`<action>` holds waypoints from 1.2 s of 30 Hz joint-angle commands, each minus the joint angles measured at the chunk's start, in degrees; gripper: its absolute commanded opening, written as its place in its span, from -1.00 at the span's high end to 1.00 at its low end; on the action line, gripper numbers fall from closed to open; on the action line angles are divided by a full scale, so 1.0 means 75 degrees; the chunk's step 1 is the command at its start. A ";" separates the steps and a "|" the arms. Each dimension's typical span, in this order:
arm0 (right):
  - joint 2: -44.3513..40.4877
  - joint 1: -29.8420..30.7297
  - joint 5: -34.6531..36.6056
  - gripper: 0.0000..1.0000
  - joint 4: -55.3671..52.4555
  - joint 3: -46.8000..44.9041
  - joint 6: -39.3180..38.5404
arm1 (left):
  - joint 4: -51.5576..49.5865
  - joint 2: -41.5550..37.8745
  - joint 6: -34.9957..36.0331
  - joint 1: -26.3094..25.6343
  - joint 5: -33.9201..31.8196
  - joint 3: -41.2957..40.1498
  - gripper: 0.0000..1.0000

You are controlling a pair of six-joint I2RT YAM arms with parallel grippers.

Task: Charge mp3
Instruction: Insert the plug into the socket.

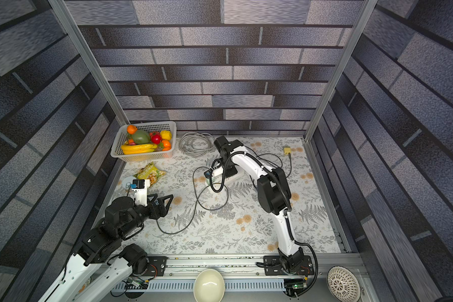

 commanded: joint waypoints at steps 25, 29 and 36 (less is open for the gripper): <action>0.1158 0.0011 -0.0351 1.00 0.0148 -0.0966 -0.0076 | 0.0057 -0.0095 0.0216 0.0024 0.0735 0.0268 -0.76; 0.1411 0.0017 -0.0432 1.00 -0.0007 -0.0744 0.0035 | 0.0172 -0.0084 0.0190 0.0024 0.0932 0.0206 -0.76; 0.1578 0.0052 -0.0622 1.00 0.0012 -0.0965 0.0270 | 0.0225 -0.0083 0.0258 0.0024 0.1210 0.0251 -0.76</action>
